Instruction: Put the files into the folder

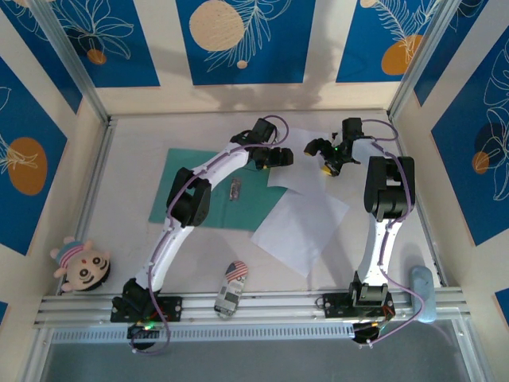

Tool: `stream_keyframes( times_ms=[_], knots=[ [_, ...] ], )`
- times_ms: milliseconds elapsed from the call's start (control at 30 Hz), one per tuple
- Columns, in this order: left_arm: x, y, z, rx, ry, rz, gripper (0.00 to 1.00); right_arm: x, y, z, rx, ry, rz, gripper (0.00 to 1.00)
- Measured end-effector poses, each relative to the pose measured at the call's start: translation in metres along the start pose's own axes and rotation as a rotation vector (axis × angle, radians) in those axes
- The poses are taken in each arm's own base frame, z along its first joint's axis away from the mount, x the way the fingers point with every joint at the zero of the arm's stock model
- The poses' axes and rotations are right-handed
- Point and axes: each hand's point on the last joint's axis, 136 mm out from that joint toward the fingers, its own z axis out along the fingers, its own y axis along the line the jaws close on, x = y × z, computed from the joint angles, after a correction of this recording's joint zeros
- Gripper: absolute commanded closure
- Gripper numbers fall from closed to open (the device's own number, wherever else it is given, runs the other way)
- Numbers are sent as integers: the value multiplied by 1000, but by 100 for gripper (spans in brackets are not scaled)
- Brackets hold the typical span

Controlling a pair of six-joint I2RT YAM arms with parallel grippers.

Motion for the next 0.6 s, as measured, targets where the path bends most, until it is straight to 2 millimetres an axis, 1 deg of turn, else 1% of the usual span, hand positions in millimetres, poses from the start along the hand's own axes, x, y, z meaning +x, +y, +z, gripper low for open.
stream_keyframes(
  times_ms=[400, 600],
  knots=[
    [1, -2, -8, 68, 10, -82, 19, 0, 0, 0, 0, 0, 0, 8],
    [-2, -8, -18, 98, 8, -110, 20, 0, 0, 0, 1, 1, -3, 8]
  ],
)
